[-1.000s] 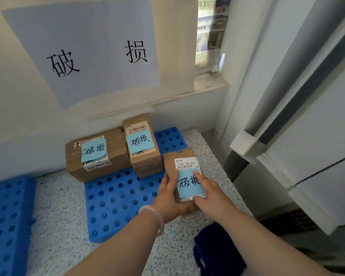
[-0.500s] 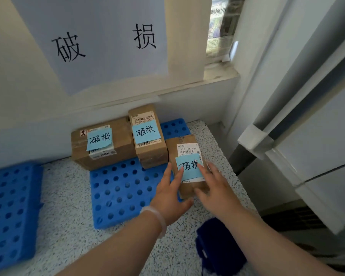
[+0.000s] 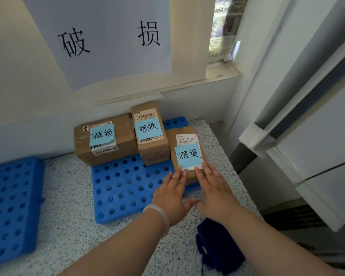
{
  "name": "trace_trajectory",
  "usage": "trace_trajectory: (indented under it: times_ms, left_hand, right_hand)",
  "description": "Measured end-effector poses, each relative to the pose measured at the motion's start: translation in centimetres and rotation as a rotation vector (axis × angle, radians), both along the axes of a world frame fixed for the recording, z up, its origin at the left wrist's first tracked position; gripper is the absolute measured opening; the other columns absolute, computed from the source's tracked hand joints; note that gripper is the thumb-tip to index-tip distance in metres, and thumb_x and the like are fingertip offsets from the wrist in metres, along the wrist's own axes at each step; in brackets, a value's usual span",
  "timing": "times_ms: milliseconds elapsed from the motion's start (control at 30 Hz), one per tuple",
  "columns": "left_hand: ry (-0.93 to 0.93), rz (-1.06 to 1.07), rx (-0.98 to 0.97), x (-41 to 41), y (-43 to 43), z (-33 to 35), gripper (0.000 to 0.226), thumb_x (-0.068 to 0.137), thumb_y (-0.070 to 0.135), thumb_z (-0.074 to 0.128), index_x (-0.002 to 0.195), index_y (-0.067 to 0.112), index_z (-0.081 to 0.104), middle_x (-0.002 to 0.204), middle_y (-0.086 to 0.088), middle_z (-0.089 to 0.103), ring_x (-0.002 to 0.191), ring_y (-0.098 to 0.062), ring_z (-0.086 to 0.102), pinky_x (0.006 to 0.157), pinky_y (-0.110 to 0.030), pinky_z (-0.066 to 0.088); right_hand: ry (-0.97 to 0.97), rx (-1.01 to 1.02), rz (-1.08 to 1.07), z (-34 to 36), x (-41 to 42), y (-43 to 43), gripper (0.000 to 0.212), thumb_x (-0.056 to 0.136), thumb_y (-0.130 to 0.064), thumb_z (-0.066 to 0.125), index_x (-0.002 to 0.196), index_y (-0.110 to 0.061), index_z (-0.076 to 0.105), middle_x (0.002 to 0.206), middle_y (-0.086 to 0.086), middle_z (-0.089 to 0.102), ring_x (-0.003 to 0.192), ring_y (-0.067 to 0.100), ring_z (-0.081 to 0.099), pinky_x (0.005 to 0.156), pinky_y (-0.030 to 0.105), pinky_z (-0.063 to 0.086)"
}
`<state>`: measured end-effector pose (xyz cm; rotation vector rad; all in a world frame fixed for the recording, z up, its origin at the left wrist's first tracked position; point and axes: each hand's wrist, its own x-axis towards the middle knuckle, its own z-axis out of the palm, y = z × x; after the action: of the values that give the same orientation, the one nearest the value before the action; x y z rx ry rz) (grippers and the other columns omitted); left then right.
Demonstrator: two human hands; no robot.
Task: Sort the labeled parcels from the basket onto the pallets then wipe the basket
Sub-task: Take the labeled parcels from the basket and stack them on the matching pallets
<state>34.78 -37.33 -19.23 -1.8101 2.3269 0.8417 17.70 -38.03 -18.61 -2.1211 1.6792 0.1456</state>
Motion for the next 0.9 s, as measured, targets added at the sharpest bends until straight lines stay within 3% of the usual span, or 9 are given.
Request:
trace_trajectory:
  times_ms: [233, 300, 367, 433, 500, 567, 667, 767, 900]
  left_hand:
    - [-0.004, -0.015, -0.044, -0.1, 0.2, 0.4, 0.086, 0.09, 0.072, 0.021, 0.155, 0.026, -0.011, 0.159, 0.011, -0.024, 0.147, -0.011, -0.021, 0.123, -0.041, 0.002]
    - [0.004, -0.06, -0.064, -0.1, 0.9, 0.5, 0.093, 0.079, 0.076, 0.008, 0.155, 0.026, -0.012, 0.159, 0.01, -0.024, 0.145, -0.008, -0.024, 0.123, -0.04, 0.002]
    - [0.019, -0.06, -0.059, -0.3, 0.9, 0.3, 0.089, 0.083, 0.074, 0.014, 0.155, 0.027, -0.012, 0.161, 0.008, -0.022, 0.145, -0.007, -0.024, 0.123, -0.038, 0.0]
    - [0.049, -0.03, -0.043, -0.5, 0.5, 0.3, 0.087, 0.086, 0.072, 0.02, 0.154, 0.028, -0.012, 0.161, 0.007, -0.02, 0.146, -0.007, -0.022, 0.123, -0.037, -0.001]
    - [0.061, -0.007, -0.054, -0.7, -0.1, 0.3, 0.093, 0.075, 0.076, 0.009, 0.153, 0.03, -0.012, 0.161, 0.006, -0.02, 0.146, -0.008, -0.022, 0.123, -0.036, -0.002]
    - [0.057, 0.013, -0.063, -0.9, -1.0, 0.2, 0.097, 0.071, 0.076, 0.003, 0.153, 0.028, -0.012, 0.161, 0.006, -0.019, 0.145, -0.007, -0.023, 0.122, -0.033, -0.004]
    - [0.038, 0.044, -0.066, -1.1, -2.2, 0.3, 0.085, 0.09, 0.07, 0.023, 0.154, 0.026, -0.011, 0.161, 0.005, -0.02, 0.144, -0.008, -0.024, 0.122, -0.033, -0.004]
    - [0.061, 0.074, -0.069, -1.2, -3.4, 0.5, 0.078, 0.098, 0.058, 0.034, 0.154, 0.025, -0.01, 0.161, 0.005, -0.02, 0.145, -0.009, -0.023, 0.121, -0.031, -0.007]
    - [0.114, 0.133, -0.067, -1.2, -4.6, 0.4, 0.08, 0.097, 0.06, 0.035, 0.154, 0.028, -0.01, 0.16, 0.009, -0.022, 0.141, -0.003, -0.025, 0.117, -0.028, -0.009]
  right_hand:
    - [0.027, -0.087, 0.062, 0.1, -0.1, -0.2, 0.094, 0.091, -0.062, 0.039, 0.149, -0.026, -0.025, 0.154, -0.005, -0.038, 0.141, 0.014, -0.037, 0.114, 0.035, -0.024]
    - [0.021, -0.133, 0.076, -0.4, -0.1, 0.7, 0.091, 0.085, -0.064, 0.03, 0.153, -0.025, -0.017, 0.158, -0.004, -0.029, 0.142, 0.011, -0.036, 0.115, 0.033, -0.024]
    - [0.003, -0.121, 0.068, -0.9, -0.1, 1.0, 0.092, 0.081, -0.062, 0.028, 0.157, -0.022, -0.002, 0.164, -0.002, -0.013, 0.144, 0.009, -0.029, 0.116, 0.034, -0.019]
    - [-0.005, -0.108, 0.084, -1.2, -0.2, 0.4, 0.094, 0.075, -0.062, 0.02, 0.156, -0.023, -0.009, 0.161, -0.006, -0.021, 0.142, 0.007, -0.034, 0.117, 0.034, -0.02]
    - [-0.012, -0.091, 0.108, -0.9, -0.4, -0.6, 0.095, 0.071, -0.064, 0.012, 0.152, -0.026, -0.02, 0.155, -0.011, -0.034, 0.139, 0.007, -0.039, 0.116, 0.035, -0.023]
    - [-0.012, -0.098, 0.131, -0.6, -0.5, -1.8, 0.091, 0.081, -0.062, 0.022, 0.153, -0.026, -0.02, 0.155, -0.011, -0.035, 0.141, 0.009, -0.036, 0.118, 0.038, -0.02]
    - [-0.006, -0.072, 0.163, -0.1, -0.6, -3.5, 0.091, 0.093, -0.048, 0.046, 0.154, -0.026, -0.017, 0.156, -0.009, -0.033, 0.143, 0.011, -0.032, 0.118, 0.038, -0.018]
    - [-0.009, -0.084, 0.181, 0.0, -0.5, -5.1, 0.093, 0.092, -0.05, 0.049, 0.154, -0.027, -0.015, 0.157, -0.009, -0.031, 0.144, 0.011, -0.03, 0.116, 0.037, -0.02]
    - [-0.012, -0.091, 0.206, -0.4, -0.3, -6.8, 0.101, 0.082, -0.066, 0.042, 0.154, -0.027, -0.016, 0.158, -0.008, -0.031, 0.145, 0.013, -0.03, 0.117, 0.039, -0.019]
